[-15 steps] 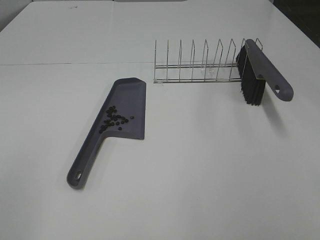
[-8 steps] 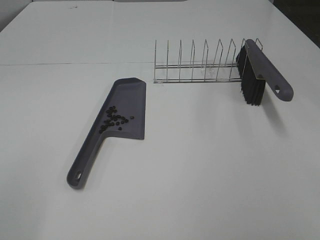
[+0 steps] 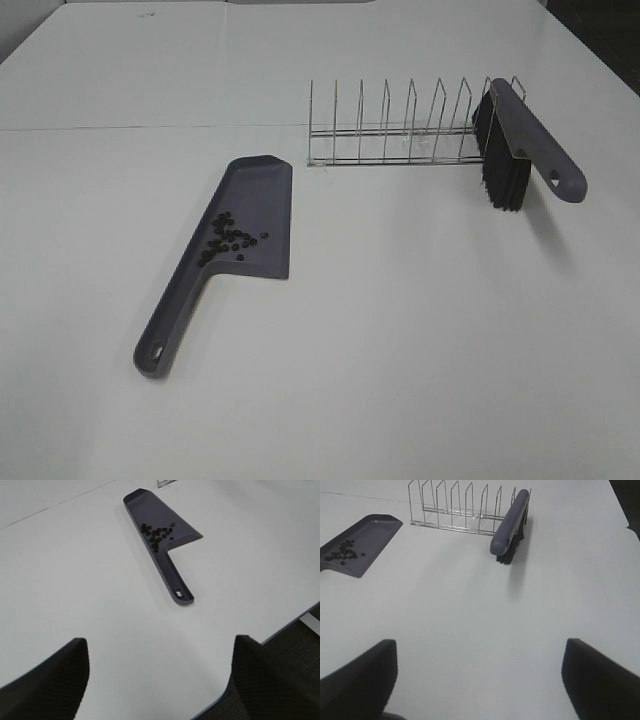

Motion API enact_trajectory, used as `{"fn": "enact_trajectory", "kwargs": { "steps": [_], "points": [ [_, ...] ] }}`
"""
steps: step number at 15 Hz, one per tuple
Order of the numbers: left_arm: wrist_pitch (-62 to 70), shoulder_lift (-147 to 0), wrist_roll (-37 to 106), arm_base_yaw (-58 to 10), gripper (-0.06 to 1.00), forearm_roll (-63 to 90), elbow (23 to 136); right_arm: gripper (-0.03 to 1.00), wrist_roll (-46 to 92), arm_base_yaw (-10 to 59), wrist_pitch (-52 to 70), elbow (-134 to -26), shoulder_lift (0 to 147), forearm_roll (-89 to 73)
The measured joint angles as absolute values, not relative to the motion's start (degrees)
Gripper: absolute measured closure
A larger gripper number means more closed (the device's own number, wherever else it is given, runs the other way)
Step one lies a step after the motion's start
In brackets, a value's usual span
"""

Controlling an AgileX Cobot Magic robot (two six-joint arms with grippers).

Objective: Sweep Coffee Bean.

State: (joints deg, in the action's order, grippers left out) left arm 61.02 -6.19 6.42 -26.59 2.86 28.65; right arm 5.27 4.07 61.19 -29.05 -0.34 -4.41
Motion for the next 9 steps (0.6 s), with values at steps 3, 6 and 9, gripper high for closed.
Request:
{"fn": "enact_trajectory", "kwargs": {
  "steps": [3, 6, 9],
  "points": [
    [61.0, -6.2, 6.4, -26.6, 0.23, 2.9, 28.6, 0.21, 5.3, 4.1, 61.2, -29.0, -0.3, -4.4],
    [61.0, -6.2, 6.4, -26.6, 0.23, 2.9, 28.6, 0.21, 5.3, 4.1, 61.2, -29.0, -0.3, -4.4],
    [61.0, -6.2, 6.4, -26.6, 0.23, 2.9, 28.6, 0.21, 5.3, 4.1, 61.2, -29.0, -0.3, -4.4]
  ]
}}
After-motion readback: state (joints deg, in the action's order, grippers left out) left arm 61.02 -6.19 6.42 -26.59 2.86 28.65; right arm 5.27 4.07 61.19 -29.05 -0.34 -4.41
